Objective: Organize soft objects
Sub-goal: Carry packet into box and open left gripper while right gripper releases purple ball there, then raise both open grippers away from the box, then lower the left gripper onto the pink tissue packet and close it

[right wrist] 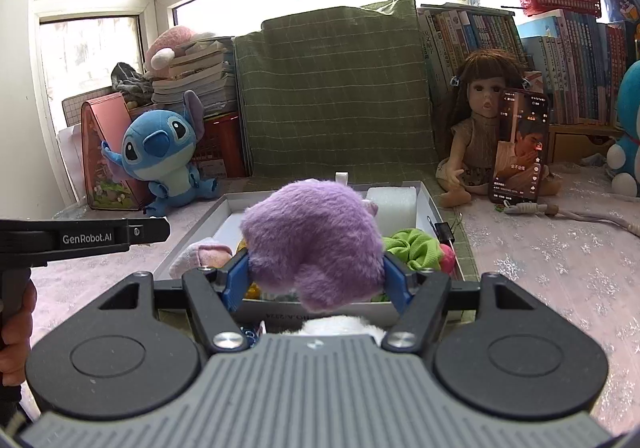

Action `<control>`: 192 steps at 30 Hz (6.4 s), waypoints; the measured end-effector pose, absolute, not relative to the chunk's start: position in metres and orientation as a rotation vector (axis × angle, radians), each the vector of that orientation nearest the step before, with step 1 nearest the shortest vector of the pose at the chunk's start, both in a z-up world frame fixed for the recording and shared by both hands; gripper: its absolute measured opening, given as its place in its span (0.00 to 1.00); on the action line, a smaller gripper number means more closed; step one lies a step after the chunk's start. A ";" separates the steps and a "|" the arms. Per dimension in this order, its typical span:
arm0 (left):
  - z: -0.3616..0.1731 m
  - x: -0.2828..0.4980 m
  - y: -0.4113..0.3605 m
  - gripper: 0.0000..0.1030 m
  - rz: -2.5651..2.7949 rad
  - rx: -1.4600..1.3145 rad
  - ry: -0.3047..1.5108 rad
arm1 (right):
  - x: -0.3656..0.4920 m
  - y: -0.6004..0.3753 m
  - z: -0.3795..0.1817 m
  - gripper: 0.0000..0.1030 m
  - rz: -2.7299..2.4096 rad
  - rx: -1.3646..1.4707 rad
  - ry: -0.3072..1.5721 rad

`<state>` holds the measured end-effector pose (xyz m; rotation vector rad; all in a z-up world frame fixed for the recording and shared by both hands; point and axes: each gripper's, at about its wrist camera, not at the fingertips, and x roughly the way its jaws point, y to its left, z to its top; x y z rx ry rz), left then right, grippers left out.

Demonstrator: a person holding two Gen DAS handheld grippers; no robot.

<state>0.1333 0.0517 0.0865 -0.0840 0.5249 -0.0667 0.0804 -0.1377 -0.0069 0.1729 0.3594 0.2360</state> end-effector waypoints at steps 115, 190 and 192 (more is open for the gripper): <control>0.033 0.047 0.034 0.92 -0.162 -0.081 0.494 | 0.063 -0.164 -0.015 1.00 0.277 0.168 0.344; 0.010 0.018 0.039 0.44 -0.157 -0.070 0.580 | 0.018 -0.103 -0.080 0.98 0.299 0.005 0.437; 0.010 0.016 0.039 0.45 -0.160 -0.068 0.578 | 0.018 -0.103 -0.081 0.98 0.277 -0.004 0.437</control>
